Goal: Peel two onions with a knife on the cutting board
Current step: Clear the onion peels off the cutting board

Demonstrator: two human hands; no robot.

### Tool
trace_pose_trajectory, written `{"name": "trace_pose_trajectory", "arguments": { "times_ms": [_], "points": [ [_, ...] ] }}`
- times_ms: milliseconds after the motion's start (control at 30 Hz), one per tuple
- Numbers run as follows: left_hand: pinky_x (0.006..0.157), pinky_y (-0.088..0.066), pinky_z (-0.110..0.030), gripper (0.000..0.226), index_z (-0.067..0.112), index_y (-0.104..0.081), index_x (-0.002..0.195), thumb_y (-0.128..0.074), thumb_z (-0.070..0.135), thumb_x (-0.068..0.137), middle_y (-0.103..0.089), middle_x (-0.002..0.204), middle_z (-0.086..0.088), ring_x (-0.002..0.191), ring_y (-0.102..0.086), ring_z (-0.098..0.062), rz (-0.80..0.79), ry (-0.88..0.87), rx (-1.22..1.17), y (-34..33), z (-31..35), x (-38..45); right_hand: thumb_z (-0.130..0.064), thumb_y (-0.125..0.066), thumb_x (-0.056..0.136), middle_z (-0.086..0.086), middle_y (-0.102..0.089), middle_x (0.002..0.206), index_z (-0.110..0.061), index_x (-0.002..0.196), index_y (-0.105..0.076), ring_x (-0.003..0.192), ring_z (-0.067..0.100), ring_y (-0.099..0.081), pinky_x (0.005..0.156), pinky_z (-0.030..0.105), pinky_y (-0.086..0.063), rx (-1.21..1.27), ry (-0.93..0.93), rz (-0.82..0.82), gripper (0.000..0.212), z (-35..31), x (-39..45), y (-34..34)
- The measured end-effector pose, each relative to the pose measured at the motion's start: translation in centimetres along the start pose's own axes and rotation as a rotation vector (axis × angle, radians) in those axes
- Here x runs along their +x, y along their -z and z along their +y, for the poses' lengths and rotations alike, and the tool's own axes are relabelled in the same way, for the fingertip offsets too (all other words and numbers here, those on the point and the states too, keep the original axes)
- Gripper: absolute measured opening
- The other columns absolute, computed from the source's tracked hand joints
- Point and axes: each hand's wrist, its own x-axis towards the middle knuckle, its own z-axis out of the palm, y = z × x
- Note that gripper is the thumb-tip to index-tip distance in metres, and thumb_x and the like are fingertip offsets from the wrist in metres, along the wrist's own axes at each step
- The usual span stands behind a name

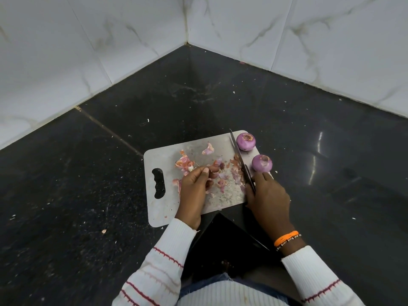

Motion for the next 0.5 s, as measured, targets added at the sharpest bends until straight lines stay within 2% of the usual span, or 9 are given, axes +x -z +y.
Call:
{"name": "trace_pose_trajectory", "arguments": {
  "times_ms": [67, 133, 200, 267, 367, 500],
  "points": [
    [0.072, -0.047, -0.017, 0.031, 0.018, -0.071, 0.086, -0.043, 0.012, 0.1, -0.068, 0.086, 0.002, 0.078, -0.056, -0.007, 0.008, 0.004, -0.006, 0.1, -0.1, -0.1, -0.025, -0.056, 0.088, 0.01, -0.062, 0.092, -0.009, 0.091, -0.055, 0.08, 0.032, -0.059, 0.055, 0.03, -0.033, 0.042, 0.023, -0.002, 0.016, -0.8, 0.0, -0.2],
    [0.074, -0.047, -0.019, 0.031, 0.019, -0.071, 0.085, -0.044, 0.012, 0.099, -0.067, 0.085, 0.001, 0.08, -0.056, -0.01, 0.015, 0.008, -0.012, 0.2, -0.1, -0.2, -0.019, -0.063, 0.082, 0.011, -0.06, 0.078, -0.008, 0.081, -0.054, 0.067, 0.034, -0.059, 0.05, 0.029, -0.029, 0.09, 0.071, -0.006, 0.015, -1.6, -0.1, -0.6],
    [0.074, -0.047, -0.02, 0.031, 0.019, -0.071, 0.085, -0.044, 0.012, 0.099, -0.067, 0.083, 0.001, 0.08, -0.056, -0.012, 0.025, 0.008, -0.013, 0.3, -0.1, -0.2, -0.016, -0.068, 0.077, 0.011, -0.059, 0.071, -0.007, 0.078, -0.055, 0.058, 0.034, -0.057, 0.049, 0.027, -0.026, 0.111, 0.124, 0.018, 0.016, -2.2, -0.1, -0.9],
    [0.073, -0.048, -0.019, 0.032, 0.018, -0.071, 0.084, -0.044, 0.011, 0.099, -0.067, 0.081, 0.003, 0.078, -0.058, -0.011, 0.03, 0.005, -0.019, 0.4, 0.0, -0.2, -0.019, -0.062, 0.082, 0.011, -0.06, 0.078, -0.008, 0.083, -0.055, 0.065, 0.034, -0.057, 0.052, 0.029, -0.028, 0.141, 0.166, -0.003, 0.014, -2.6, 0.1, -1.1],
    [0.065, -0.048, -0.012, 0.033, 0.017, -0.071, 0.083, -0.043, 0.01, 0.099, -0.067, 0.079, 0.006, 0.069, -0.06, 0.0, 0.036, -0.005, -0.003, 0.4, 0.0, -0.4, -0.022, -0.057, 0.086, 0.009, -0.06, 0.085, -0.008, 0.087, -0.055, 0.074, 0.033, -0.057, 0.057, 0.032, -0.031, 0.195, 0.195, -0.019, 0.015, -2.7, 0.5, -1.1],
    [0.061, -0.047, -0.01, 0.029, 0.01, -0.07, 0.09, -0.043, 0.009, 0.099, -0.065, 0.083, 0.0, 0.07, -0.055, -0.007, 0.037, 0.006, -0.013, 0.5, 0.0, -0.3, -0.022, -0.056, 0.088, 0.01, -0.061, 0.092, -0.007, 0.092, -0.058, 0.081, 0.032, -0.058, 0.062, 0.036, -0.038, 0.251, 0.101, 0.018, 0.016, -2.0, 1.4, -0.6]
  ]
}}
